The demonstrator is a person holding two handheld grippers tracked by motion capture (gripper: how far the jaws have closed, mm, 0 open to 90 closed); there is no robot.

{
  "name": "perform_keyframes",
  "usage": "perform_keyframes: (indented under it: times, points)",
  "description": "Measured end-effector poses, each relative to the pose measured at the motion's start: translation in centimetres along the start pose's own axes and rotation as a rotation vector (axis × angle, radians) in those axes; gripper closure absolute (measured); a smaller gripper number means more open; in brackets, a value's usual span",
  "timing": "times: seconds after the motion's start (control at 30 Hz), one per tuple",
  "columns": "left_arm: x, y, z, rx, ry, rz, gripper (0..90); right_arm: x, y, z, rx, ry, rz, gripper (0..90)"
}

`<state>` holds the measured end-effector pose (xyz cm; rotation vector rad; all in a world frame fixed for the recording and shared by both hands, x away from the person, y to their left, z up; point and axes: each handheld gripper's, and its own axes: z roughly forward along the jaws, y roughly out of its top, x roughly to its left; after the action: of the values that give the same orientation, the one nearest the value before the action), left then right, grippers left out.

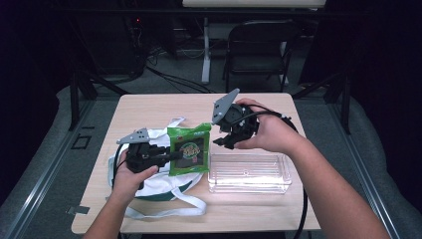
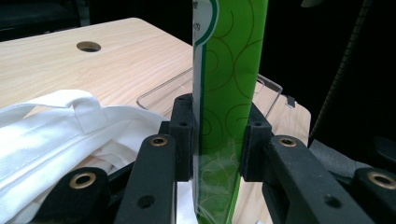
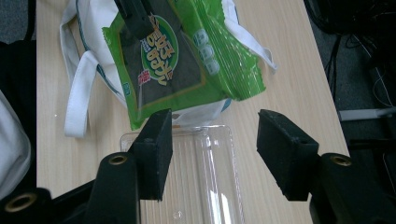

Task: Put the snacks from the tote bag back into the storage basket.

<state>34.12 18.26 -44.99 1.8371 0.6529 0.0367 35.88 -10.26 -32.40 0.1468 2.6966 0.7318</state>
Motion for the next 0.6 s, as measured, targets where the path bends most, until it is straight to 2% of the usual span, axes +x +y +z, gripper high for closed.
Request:
perform_keyframes:
  times: [0.3, 0.6]
  points:
    - [-0.2, 0.1, 0.2, 0.013, -0.006, 0.013, 72.3, 0.0, 0.9, 0.3, 0.000, 0.009, -0.018, 44.3]
    - [-0.8, 0.2, 0.6, 0.015, -0.023, 0.032, 72.3, 0.4, 2.2, 0.7, 0.030, 0.018, -0.043, 40.8]
